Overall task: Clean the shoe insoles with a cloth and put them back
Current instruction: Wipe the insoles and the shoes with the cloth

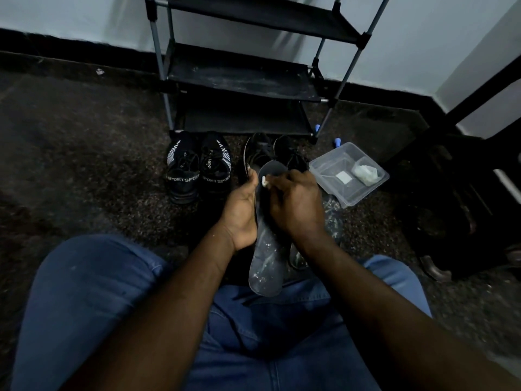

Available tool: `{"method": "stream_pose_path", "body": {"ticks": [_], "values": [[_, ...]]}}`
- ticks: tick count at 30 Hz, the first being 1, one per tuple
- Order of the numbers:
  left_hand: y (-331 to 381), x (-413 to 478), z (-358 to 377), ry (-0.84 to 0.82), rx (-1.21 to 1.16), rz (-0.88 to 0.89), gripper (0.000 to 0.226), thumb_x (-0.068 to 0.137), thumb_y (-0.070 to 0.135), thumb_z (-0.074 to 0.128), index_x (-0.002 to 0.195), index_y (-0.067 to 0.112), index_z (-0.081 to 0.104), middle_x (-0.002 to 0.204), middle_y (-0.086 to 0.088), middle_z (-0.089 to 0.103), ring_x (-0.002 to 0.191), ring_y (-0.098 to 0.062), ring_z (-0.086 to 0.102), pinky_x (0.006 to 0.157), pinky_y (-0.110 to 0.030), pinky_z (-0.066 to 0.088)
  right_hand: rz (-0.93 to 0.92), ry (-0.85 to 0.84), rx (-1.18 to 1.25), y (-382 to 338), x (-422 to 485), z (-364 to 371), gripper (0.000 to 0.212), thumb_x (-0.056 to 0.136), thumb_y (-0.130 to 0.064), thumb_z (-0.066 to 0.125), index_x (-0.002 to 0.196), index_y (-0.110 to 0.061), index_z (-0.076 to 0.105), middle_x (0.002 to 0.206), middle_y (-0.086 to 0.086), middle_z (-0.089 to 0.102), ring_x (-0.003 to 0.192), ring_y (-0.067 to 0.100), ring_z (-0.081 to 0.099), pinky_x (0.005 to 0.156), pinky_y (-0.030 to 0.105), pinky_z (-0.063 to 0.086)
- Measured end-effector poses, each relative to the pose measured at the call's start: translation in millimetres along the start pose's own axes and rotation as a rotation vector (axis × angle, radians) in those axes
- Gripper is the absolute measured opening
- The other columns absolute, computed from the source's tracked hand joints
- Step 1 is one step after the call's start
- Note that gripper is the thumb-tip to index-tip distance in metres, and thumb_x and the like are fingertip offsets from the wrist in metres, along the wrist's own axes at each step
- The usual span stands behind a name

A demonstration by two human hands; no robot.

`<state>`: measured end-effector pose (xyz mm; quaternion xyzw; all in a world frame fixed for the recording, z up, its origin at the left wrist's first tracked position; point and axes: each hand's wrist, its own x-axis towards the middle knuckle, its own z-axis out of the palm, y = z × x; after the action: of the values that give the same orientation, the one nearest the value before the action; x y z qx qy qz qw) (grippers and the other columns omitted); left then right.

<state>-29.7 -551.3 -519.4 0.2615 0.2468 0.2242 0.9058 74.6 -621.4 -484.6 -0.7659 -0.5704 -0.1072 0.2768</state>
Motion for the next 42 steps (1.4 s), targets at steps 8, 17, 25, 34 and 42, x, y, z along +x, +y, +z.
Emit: {"method": "stream_pose_path", "body": {"ticks": [8,17,25,34,42], "values": [[1,3,-2,0.039,0.072,-0.013,0.080,0.099,0.068,0.040,0.136,-0.001,0.057,0.130,-0.019,0.063,0.128,-0.033,0.059,0.110,-0.043,0.046,-0.137,-0.046,-0.132,-5,-11,-3,0.026,0.088,-0.033,0.059,0.105,-0.027,0.079,0.086,-0.002,0.067,0.083,0.027,0.054,0.068,0.038,0.041],[3,2,-1,0.066,0.053,-0.031,0.070,0.101,0.066,0.035,0.115,0.009,0.073,0.110,-0.012,0.073,0.103,-0.021,0.071,0.088,-0.034,0.055,-0.099,-0.039,-0.161,-12,-18,2,0.022,0.089,-0.035,0.059,0.095,-0.026,0.078,0.080,-0.004,0.068,0.082,0.025,0.055,0.070,0.039,0.039],[-7,2,3,0.094,0.020,-0.037,0.059,0.102,0.061,0.040,0.125,0.013,0.067,0.123,-0.015,0.069,0.117,-0.028,0.066,0.100,-0.039,0.050,-0.003,-0.050,-0.161,-10,-6,-2,0.025,0.089,-0.034,0.056,0.098,-0.027,0.078,0.087,-0.002,0.068,0.088,0.027,0.055,0.074,0.039,0.040],[10,-2,7,0.155,-0.042,-0.002,0.073,0.102,0.063,0.033,0.137,0.005,0.060,0.124,-0.020,0.070,0.104,-0.029,0.073,0.080,-0.036,0.061,0.010,-0.078,0.315,15,-23,-8,0.012,0.090,-0.026,0.074,0.098,-0.028,0.082,0.092,-0.010,0.073,0.087,0.017,0.062,0.076,0.034,0.050],[10,-2,7,0.130,-0.014,0.026,0.078,0.101,0.067,0.032,0.145,0.005,0.053,0.142,-0.021,0.059,0.132,-0.037,0.056,0.108,-0.047,0.047,0.732,-0.156,1.066,15,-39,4,0.013,0.093,-0.006,0.072,0.093,-0.016,0.080,0.095,0.005,0.079,0.090,0.016,0.072,0.084,0.036,0.058]]}}
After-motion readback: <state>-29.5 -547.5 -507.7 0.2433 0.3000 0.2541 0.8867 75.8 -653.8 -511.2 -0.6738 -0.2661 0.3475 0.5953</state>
